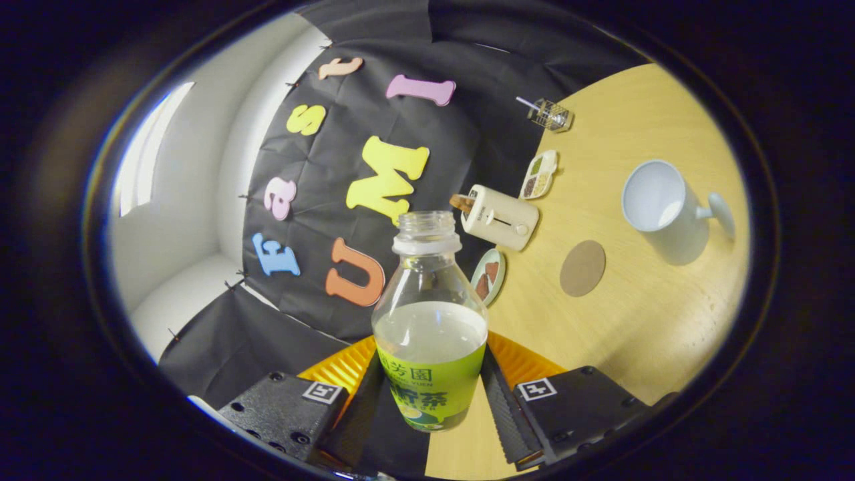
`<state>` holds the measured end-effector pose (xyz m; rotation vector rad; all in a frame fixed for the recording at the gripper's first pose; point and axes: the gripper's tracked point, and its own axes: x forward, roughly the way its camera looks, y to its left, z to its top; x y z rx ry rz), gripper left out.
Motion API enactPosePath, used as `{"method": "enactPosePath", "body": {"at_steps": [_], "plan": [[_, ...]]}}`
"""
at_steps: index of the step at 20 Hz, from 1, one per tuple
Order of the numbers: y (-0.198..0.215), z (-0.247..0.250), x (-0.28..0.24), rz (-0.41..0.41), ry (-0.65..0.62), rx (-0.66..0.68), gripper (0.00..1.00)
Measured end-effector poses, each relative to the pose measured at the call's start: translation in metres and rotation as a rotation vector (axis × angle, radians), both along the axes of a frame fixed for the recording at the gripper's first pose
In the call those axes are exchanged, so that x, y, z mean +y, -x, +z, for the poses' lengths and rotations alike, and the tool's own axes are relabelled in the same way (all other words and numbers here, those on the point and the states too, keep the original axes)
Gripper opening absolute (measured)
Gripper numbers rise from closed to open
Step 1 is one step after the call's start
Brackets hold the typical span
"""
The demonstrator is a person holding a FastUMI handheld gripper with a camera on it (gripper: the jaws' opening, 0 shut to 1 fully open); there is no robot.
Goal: Take the bottle from table, then pour the juice into the cup, finally place the bottle on the coaster
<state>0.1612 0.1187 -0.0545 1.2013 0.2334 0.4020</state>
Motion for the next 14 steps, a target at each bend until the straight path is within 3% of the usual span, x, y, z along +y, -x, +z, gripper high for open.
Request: {"method": "enactPosePath", "body": {"at_steps": [3,10,14], "plan": [[-0.006,-0.003,-0.007,-0.004,-0.043,0.022,0.80],[-0.008,0.015,-0.029,0.012,-0.323,-0.009,0.80],[-0.007,0.015,-0.038,0.009,-0.349,-0.018,0.80]]}}
